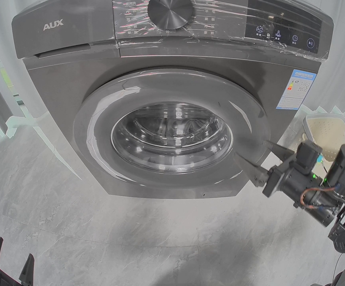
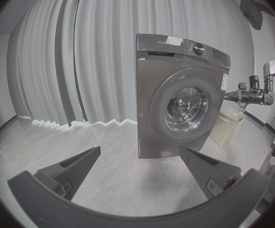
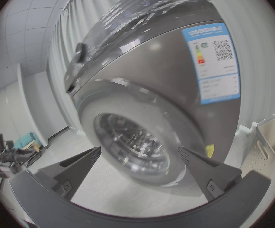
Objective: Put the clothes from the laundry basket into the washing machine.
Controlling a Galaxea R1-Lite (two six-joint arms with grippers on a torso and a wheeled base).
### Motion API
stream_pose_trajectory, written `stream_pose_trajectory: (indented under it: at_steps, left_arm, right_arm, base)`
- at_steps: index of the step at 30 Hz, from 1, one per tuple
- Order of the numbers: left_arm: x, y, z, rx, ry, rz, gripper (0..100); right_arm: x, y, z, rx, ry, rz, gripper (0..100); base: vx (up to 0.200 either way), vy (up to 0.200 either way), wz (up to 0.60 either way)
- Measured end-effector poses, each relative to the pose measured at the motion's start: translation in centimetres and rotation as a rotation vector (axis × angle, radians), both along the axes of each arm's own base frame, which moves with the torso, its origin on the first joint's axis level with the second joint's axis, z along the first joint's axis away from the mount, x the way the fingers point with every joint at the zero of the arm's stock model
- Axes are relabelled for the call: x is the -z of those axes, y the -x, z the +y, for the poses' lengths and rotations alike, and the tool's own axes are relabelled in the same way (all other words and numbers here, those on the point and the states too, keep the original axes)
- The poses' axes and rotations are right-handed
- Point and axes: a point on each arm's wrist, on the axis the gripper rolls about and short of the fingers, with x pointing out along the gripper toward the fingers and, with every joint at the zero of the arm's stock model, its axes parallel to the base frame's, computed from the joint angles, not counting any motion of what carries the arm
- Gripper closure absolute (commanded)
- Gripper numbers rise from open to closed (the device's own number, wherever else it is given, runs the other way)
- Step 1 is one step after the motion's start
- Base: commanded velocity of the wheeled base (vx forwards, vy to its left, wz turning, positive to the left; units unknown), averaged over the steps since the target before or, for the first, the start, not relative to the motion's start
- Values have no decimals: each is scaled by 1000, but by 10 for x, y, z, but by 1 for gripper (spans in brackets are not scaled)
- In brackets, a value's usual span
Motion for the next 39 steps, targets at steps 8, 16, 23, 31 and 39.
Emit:
stream_pose_trajectory:
  at_steps: [8, 16, 23, 31, 39]
  left_arm:
    - [0, 0, 0, 0, 2, 1, 0]
    - [0, 0, 0, 2, 3, 1, 0]
    - [0, 0, 0, 2, 3, 1, 0]
    - [0, 0, 0, 3, 3, 2, 0]
    - [0, 0, 0, 3, 3, 2, 0]
  right_arm:
    - [23, 59, -29, -62, 71, 94, 0]
    - [16, 98, -79, 53, 63, 79, 0]
    - [14, 137, -114, 204, 41, 25, 0]
    - [40, 185, -135, 353, 65, 47, 0]
    - [77, 214, -139, 478, 116, 124, 0]
  base:
    - [0, 0, 0]
    - [0, 0, 0]
    - [0, 0, 0]
    - [0, 0, 0]
    - [0, 0, 0]
